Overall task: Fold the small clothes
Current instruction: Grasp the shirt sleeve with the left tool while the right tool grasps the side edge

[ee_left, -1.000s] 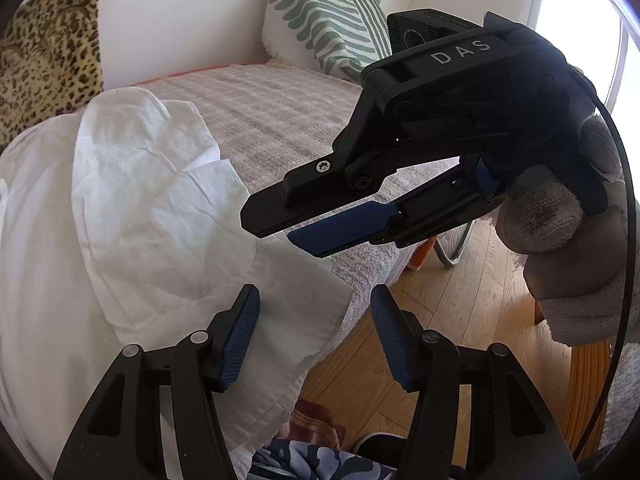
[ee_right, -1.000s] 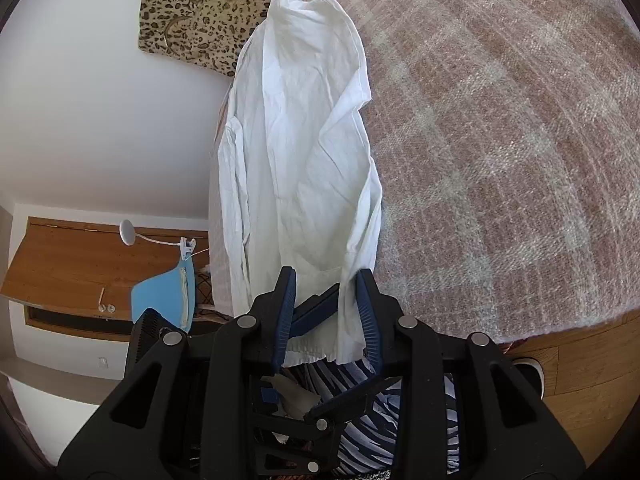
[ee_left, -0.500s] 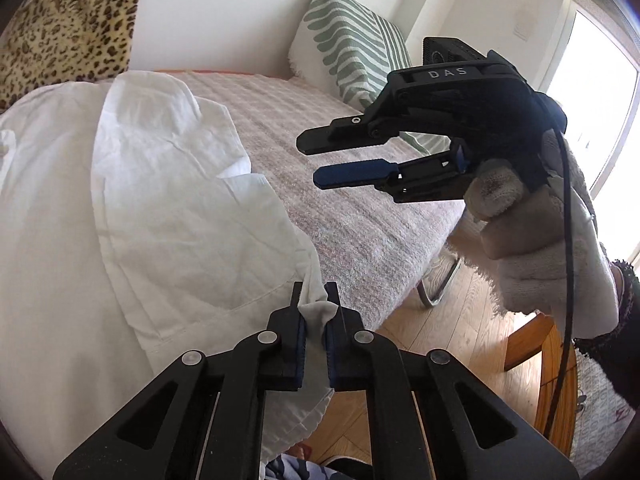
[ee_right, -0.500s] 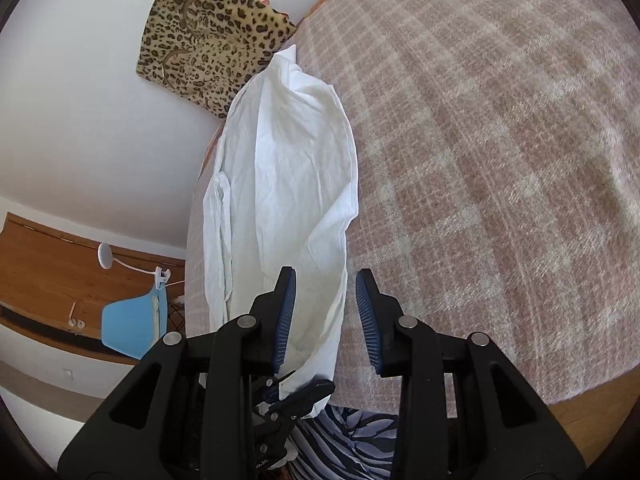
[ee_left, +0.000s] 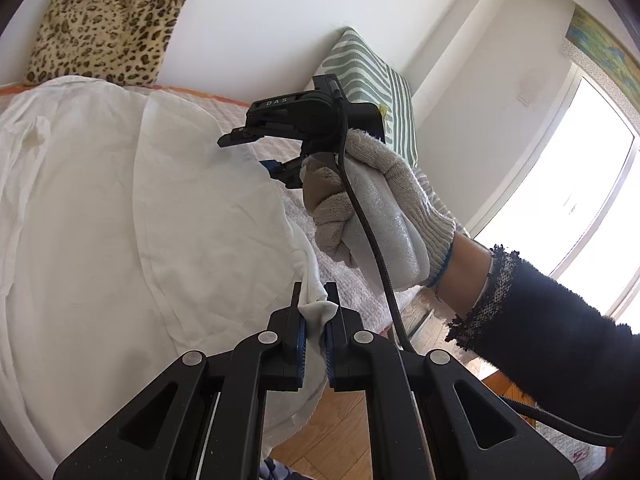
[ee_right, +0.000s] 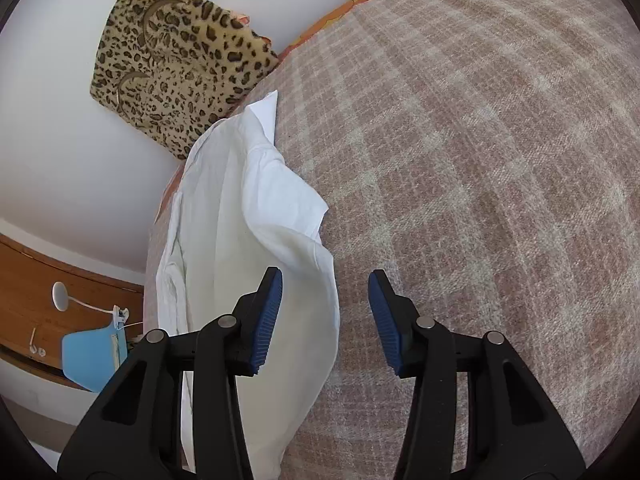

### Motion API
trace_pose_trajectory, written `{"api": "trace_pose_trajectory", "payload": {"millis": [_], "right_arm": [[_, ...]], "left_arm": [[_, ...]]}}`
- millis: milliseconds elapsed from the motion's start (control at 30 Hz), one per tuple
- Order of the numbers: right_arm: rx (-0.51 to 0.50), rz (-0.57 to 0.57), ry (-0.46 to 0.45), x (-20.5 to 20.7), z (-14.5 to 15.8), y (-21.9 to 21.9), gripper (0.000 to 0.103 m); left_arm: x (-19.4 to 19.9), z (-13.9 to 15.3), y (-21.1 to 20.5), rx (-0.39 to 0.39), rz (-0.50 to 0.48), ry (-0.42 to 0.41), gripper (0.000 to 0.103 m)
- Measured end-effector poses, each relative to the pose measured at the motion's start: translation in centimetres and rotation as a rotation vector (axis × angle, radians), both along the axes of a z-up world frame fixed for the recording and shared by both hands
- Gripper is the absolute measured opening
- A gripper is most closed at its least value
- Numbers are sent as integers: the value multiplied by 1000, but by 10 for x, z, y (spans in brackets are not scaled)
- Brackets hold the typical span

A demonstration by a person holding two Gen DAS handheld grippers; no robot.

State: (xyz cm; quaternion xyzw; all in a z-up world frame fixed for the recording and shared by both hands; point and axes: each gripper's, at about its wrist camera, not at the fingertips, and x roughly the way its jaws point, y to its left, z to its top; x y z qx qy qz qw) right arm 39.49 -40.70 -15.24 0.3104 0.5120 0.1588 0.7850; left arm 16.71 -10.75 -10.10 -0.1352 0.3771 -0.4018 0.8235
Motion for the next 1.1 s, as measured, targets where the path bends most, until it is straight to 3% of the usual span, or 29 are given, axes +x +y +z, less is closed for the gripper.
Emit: {"api": "trace_pose_trajectory", "payload": {"millis": [67,100,367,500,767,1100], "right_arm": [[3,-2,17,7,-2,6,12],[1,11,23,10,-1,11,8],[-272,152,-84,16,57,73,4],[-386,227,-97,19,70,114,4],[-518,336,-84,22,67,184,4],[-569,431,-102,15,60,250,4]], "left_arm": [[-3,-2,2,-14,15,6,6],[-5,-4,4,-23,24,16,6],[-14,-25,15,-77,74,90,6],[-19,-29,25,-99,88,119,4],[-21,-36,48,-112,117,156,3],[-30,-30,71,-124,143,155,3]]}}
